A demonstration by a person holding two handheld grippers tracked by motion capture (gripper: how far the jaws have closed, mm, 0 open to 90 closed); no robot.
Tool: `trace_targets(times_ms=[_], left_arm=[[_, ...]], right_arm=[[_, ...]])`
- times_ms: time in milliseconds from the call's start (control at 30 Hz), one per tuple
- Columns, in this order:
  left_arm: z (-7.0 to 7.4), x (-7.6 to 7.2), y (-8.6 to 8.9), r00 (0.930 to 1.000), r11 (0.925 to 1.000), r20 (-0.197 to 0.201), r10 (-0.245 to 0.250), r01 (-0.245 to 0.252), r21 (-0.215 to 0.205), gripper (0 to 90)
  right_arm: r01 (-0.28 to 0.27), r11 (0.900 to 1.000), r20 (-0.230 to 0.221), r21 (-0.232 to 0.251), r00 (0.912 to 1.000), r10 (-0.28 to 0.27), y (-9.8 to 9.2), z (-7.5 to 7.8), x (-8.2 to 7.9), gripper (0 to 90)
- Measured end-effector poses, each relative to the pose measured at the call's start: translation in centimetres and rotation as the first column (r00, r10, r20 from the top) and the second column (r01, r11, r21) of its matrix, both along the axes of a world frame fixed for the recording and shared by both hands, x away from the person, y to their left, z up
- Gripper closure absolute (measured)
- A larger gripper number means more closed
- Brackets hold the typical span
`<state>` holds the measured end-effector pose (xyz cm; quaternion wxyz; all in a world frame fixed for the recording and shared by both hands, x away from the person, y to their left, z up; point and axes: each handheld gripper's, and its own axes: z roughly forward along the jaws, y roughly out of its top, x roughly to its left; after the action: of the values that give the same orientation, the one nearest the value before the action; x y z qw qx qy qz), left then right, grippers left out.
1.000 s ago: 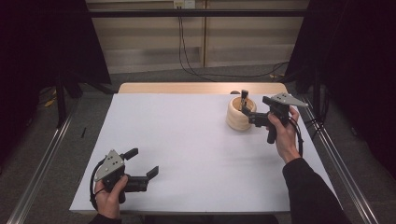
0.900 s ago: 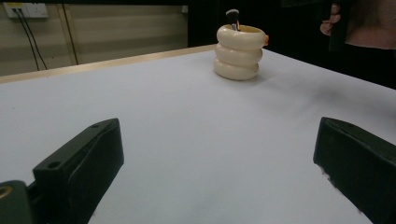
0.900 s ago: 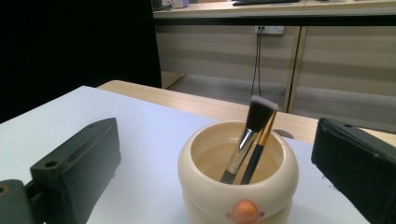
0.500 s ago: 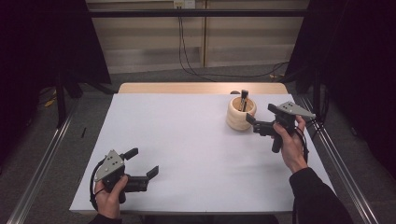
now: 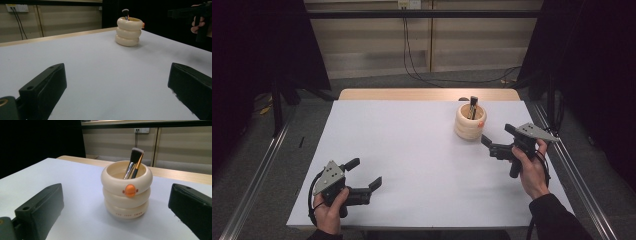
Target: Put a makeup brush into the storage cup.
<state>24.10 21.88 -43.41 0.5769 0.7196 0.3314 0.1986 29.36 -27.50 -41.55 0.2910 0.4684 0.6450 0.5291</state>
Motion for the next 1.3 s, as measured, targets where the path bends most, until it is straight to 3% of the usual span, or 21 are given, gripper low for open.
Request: trace_targets(times_ms=[367, 767, 933, 1133, 1300], left_arm=[[0.0, -0.1, -0.1, 1.0000, 1.0000, -0.002, -0.004, 0.004, 0.001, 1.7], [0.0, -0.2, -0.1, 0.9999, 0.9997, -0.002, 0.012, -0.012, -0.021, 1.6], [0.0, -0.5, 0.0, 0.9999, 0.9996, -0.003, 0.015, -0.015, -0.023, 1.6], [0.1, -0.7, 0.2, 1.0000, 0.9997, 0.000, 0.009, -0.009, -0.025, 1.4], [0.1, -0.9, 0.3, 0.9999, 0.9997, 0.006, 0.015, -0.015, -0.021, 1.4]], right_arm=[[-0.013, 1.000, 0.002, -0.024, 0.9999, 0.013, -0.5, -0.3, -2.9, 0.3], [0.002, 1.000, -0.006, 0.001, 1.0000, -0.002, -1.3, -1.5, -5.7, 0.5], [0.002, 1.000, -0.031, -0.017, 0.9995, -0.002, -1.4, -2.0, -6.7, 1.2], [0.026, 1.000, -0.045, -0.014, 0.9986, -0.027, -1.8, -2.4, -7.9, 1.9], [0.058, 0.998, -0.023, -0.006, 0.9980, -0.058, -2.2, -2.2, -9.0, 3.6]])
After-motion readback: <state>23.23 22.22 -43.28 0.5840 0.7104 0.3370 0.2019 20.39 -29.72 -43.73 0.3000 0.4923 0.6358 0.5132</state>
